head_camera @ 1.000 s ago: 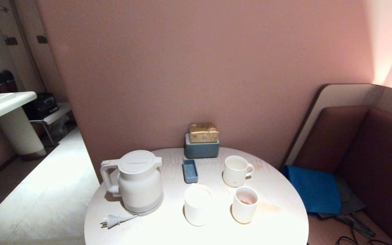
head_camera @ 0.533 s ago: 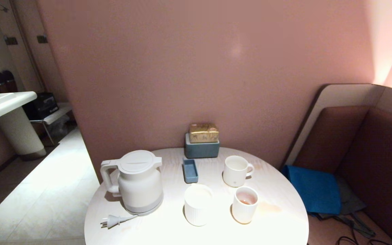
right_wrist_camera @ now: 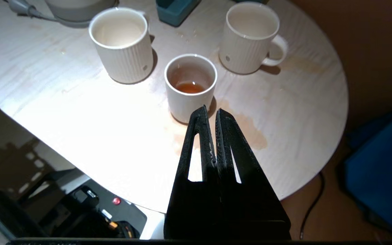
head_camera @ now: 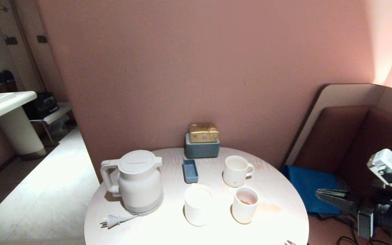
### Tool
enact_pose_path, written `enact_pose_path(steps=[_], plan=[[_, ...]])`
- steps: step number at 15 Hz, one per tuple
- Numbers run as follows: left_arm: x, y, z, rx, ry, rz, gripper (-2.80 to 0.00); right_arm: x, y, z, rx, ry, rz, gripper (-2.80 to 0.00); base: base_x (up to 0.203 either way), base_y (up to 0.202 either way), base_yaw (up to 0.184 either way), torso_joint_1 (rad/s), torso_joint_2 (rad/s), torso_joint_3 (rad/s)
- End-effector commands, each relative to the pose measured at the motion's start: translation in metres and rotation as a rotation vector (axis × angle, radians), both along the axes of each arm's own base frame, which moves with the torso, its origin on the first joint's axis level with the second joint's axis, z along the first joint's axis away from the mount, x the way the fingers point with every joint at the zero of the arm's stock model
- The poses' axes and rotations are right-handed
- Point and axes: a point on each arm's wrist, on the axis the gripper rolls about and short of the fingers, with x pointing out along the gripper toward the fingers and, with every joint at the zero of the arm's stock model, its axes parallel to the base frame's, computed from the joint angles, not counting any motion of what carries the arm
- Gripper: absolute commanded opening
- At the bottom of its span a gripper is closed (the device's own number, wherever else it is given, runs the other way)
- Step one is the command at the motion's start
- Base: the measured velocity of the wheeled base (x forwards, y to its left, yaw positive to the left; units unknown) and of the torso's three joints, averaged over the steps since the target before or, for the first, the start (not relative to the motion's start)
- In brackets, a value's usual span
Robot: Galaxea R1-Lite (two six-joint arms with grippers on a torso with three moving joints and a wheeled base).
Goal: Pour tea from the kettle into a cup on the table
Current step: Pick up the cup
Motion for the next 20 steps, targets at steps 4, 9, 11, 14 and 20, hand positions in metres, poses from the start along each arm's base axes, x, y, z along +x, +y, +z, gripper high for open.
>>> enact_pose_path(steps=[4,9,11,14,20], plan=[[0.000,0.000,0.000,0.000,0.001,0.000,-2.80,0.045,0.002,-0.094,0.008,0.023,0.071,-2.80,0.000,0.000,0.000,0.000,0.00,0.000],[0.000,0.000,0.000,0.000,0.001,0.000,-2.80,0.048,0.005,-0.130,0.057,0.031,0.222,-2.80,0.000,0.000,0.000,0.000,0.00,0.000],[0.000,0.000,0.000,0.000,0.001,0.000,-2.80,0.049,0.005,-0.138,0.072,0.065,0.243,-2.80,0.000,0.000,0.000,0.000,0.00,0.000],[0.000,0.000,0.000,0.000,0.001,0.000,-2.80,0.049,0.007,-0.142,0.079,0.081,0.261,-2.80,0.000,0.000,0.000,0.000,0.00,0.000],[0.000,0.000,0.000,-0.001,0.001,0.000,-2.80,0.059,0.019,-0.152,0.005,0.071,0.259,-2.80,0.000,0.000,0.000,0.000,0.00,0.000]])
